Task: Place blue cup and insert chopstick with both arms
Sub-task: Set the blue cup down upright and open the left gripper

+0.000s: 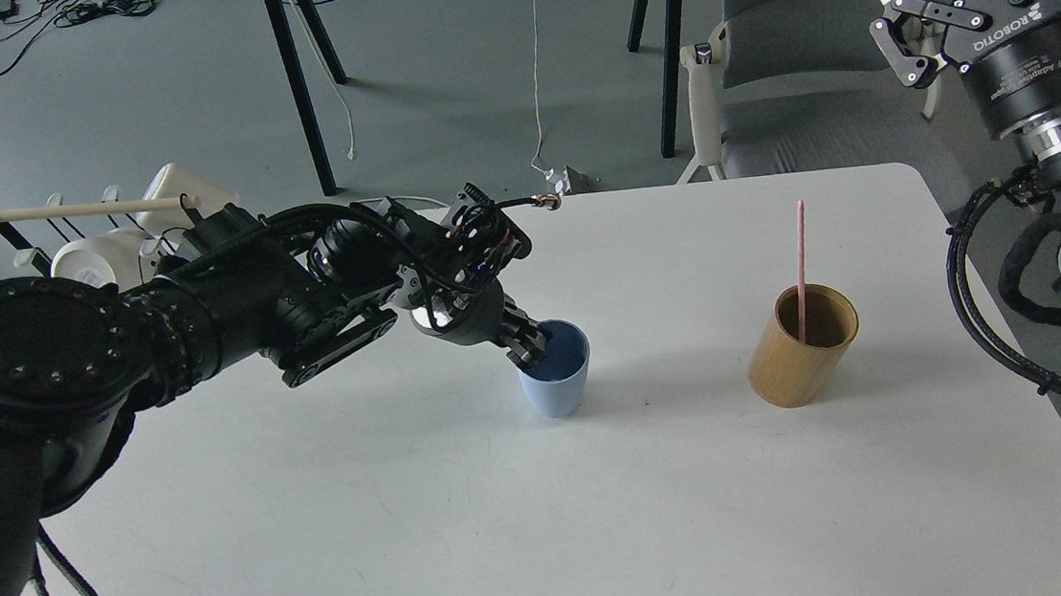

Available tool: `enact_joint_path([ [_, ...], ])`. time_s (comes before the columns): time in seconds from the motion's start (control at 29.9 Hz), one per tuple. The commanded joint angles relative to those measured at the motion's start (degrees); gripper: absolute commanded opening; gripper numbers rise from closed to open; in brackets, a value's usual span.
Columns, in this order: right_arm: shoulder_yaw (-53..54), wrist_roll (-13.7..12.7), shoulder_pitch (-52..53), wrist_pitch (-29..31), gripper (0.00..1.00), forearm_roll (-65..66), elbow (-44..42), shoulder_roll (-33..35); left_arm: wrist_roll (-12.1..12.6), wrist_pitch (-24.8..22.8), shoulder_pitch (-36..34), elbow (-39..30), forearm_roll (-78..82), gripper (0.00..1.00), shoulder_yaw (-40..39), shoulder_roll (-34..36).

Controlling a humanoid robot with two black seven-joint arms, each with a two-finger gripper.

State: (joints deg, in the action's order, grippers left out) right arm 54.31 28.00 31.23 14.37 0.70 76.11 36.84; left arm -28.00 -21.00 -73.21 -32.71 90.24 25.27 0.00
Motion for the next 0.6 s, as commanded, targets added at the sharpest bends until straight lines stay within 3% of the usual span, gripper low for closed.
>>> enact_joint_path([
  [0.0,0.1,0.0,-0.7,0.1,0.99,0.0,0.4,0.2,0.0,0.0,0.1,-0.1,-0.3,0.12,-0.3,0.0],
  [0.3,0.4,0.0,-0.7,0.1,0.99,0.0,0.4,0.1,0.0,0.0,0.4,-0.3,-2.4,0.28,-0.5,0.0],
  [0.4,0.1,0.0,-0.6,0.1,0.99,0.0,0.4,0.2,0.0,-0.1,0.4,-0.3,-5.2,0.45,-0.6,0.0],
  [0.57,-1.7,0.0,2.2,-0.2,0.99,3.3,0.4,5.6,0.0,-0.8,0.7,-0.7,-9.1,0.57,-3.6,2.5],
])
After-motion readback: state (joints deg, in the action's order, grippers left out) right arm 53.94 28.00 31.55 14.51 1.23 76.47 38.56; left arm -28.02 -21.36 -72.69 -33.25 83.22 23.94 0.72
